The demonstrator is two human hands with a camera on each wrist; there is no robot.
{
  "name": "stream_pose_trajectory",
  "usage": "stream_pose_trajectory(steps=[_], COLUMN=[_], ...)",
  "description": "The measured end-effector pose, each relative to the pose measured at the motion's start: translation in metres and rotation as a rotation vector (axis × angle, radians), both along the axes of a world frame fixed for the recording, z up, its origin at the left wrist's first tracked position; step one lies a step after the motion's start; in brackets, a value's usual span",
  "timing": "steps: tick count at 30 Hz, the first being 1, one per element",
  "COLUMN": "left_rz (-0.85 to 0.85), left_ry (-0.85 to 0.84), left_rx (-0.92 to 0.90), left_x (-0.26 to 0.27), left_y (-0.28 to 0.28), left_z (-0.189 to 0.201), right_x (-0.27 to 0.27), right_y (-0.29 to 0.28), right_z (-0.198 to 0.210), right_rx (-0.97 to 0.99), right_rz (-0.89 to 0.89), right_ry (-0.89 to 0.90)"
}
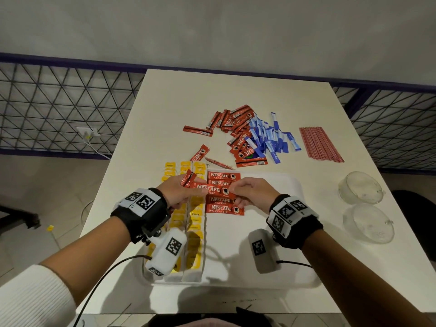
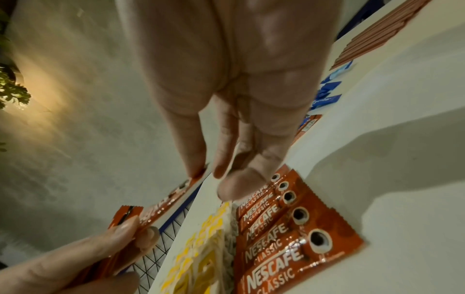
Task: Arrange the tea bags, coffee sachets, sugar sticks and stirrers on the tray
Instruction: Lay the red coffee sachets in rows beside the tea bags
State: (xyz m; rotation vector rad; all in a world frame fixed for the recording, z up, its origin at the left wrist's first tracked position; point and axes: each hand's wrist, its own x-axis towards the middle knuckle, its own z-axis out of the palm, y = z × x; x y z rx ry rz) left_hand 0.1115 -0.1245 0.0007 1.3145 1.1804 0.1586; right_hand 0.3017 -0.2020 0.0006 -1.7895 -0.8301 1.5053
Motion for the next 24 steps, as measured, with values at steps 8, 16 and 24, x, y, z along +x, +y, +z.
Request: stream_pose_trajectory(steps=[8,16,24], left_rz=[-0.093,-0.006,0.026], left_ry=[0.067,0.114,0.052], left_rx=[0.006,-0.009,-0.043], left_x=[0.007,-0.006,-0.015], left_y=[-0.012,-0.003,-0.001], left_z=[-0.003,-0.019,-0.014], right_x=[0.008,0.013,0.001], right_y=[-0.02,-0.054,-0.053], right_z=[-0.007,-0.028,-0.042], right_rx=[-0.034,-0.142,-0.212], right_rz=[-0.105,-0.133,-0.164], right_ry=[0.103,0.018,-0.097])
